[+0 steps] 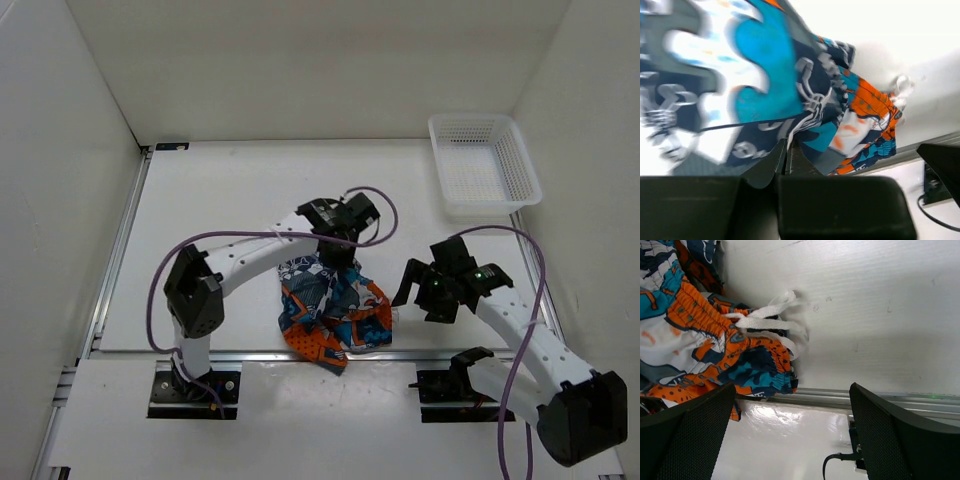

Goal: Fold and stack the shorts
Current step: Flatten the shorts out

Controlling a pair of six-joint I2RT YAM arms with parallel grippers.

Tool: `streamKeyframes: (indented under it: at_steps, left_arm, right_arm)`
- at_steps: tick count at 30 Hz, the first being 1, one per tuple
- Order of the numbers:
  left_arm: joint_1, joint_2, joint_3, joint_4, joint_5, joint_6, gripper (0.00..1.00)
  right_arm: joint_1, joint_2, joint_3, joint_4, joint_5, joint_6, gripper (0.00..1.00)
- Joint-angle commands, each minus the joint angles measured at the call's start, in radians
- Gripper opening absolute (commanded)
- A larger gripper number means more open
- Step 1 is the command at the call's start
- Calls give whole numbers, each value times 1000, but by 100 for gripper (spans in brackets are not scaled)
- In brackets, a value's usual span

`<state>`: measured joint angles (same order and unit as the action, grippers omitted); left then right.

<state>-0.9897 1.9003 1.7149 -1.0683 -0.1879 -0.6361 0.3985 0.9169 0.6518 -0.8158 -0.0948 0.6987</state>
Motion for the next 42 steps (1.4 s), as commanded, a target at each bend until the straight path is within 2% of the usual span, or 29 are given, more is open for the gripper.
streamKeyframes:
  at_steps: [1,2,5,11,13,14,15,16,17,18,19,20,25,28,31,33,34,35,36,37,38,39,40,41,42]
  left_arm:
    - [91,-252,-1,-21,-42,-5,10]
    - [147,-348,-44,-12,-29,-5,10]
    - [253,-496,-107,11,44,4,10]
    - [335,-581,-205,11,100,13,10]
    - [347,-581,-216,21,110,13,10]
    - [347,-581,-216,30,110,13,10]
    - [359,-581,-216,30,110,24,10]
    - [374,-581,-203,18,120,24,10]
    - [384,-581,-187,4,120,33,10]
    - [397,-581,-170,-8,120,33,10]
    - [408,-581,-135,-24,107,42,10]
    - [422,-595,-117,-56,97,53,10]
    - [543,-652,-3,-111,107,111,10]
    - [641,-603,66,-93,130,164,10]
    - [692,-512,113,-30,195,203,10]
    - [743,-387,172,25,218,223,10]
    - [759,-336,201,34,219,223,20]
    - [795,-225,239,34,219,223,61]
    - [812,-166,335,22,219,223,76]
    - [827,-111,404,-83,237,223,84]
    - [839,-60,472,-140,246,223,87]
    - [839,-32,514,-175,257,223,89]
    - [839,-64,481,-158,243,223,96]
    - [839,-111,424,-127,243,223,100]
    - [839,-229,354,-89,228,223,100]
  right_arm:
    - [6,88,109,70,-34,-74,100]
    - [7,115,130,81,-34,-90,100]
    - [43,238,198,121,-63,-131,100]
    - [184,404,181,289,-149,-130,100]
    - [238,450,167,342,-149,-114,97]
    - [249,489,167,374,-137,-114,90]
    - [258,510,183,374,-137,-114,79]
    - [269,522,201,374,-120,-114,46]
    - [269,522,219,350,-99,-114,25]
    - [278,507,258,293,-16,-102,10]
    - [287,484,273,262,25,-102,1]
    - [287,423,287,232,64,-102,1]
    - [287,220,432,-7,231,-93,1]
    - [275,188,518,-43,250,-113,1]
    - [237,269,609,-19,280,-148,1]
    - [202,399,670,41,323,-188,1]
    - [183,449,702,64,342,-198,3]
    - [134,561,777,91,342,-212,19]
    - [111,618,828,83,342,-212,43]
    - [90,672,880,61,328,-212,78]
    - [73,742,961,32,328,-212,86]
    - [63,754,974,-1,328,-212,91]
    - [53,734,965,-2,345,-212,96]
    - [53,709,903,7,354,-212,96]
    - [53,682,857,39,354,-202,97]
